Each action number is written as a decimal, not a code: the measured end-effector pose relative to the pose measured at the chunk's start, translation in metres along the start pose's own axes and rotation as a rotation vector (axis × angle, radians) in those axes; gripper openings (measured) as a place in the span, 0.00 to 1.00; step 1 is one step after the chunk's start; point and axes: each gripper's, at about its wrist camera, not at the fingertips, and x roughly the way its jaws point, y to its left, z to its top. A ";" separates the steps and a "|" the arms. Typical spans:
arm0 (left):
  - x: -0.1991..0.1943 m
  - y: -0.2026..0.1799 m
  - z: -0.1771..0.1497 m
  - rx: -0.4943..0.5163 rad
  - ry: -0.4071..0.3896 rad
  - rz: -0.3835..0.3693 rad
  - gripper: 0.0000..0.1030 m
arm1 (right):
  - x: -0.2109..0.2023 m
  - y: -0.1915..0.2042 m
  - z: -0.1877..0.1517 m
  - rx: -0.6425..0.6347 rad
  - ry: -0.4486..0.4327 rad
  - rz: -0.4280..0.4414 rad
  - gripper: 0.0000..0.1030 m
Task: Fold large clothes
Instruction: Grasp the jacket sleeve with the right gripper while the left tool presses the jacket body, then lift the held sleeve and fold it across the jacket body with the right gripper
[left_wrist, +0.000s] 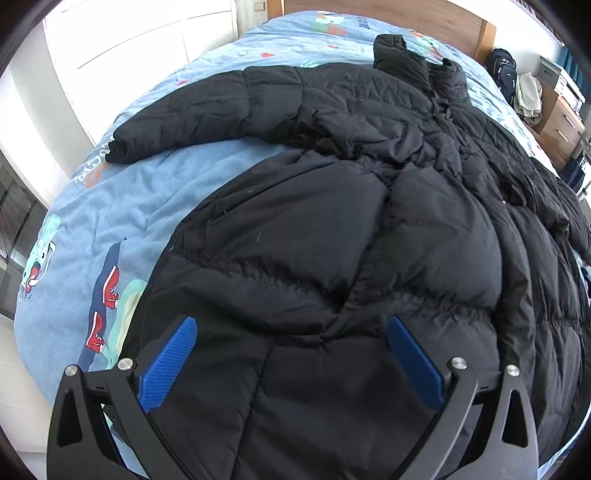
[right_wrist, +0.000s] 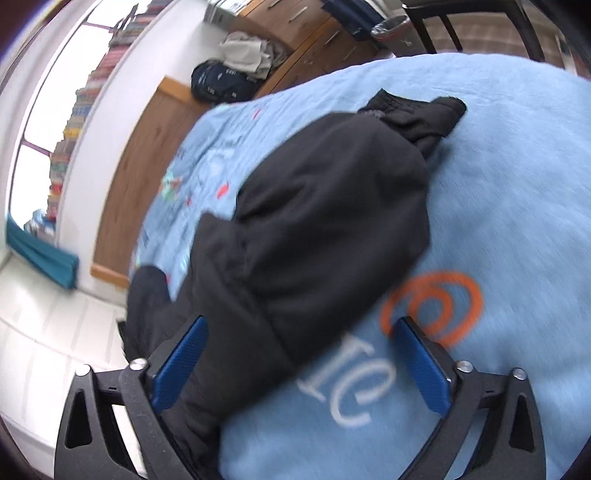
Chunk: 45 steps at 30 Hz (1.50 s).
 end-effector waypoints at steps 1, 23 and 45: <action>0.002 0.001 0.000 -0.003 0.002 0.003 1.00 | 0.002 -0.001 0.003 0.014 -0.004 0.005 0.81; -0.005 0.024 0.008 -0.069 -0.049 0.021 1.00 | -0.020 0.117 0.009 -0.304 -0.095 -0.012 0.11; -0.018 0.111 -0.010 -0.176 -0.070 -0.023 1.00 | 0.021 0.311 -0.209 -0.910 0.166 0.113 0.11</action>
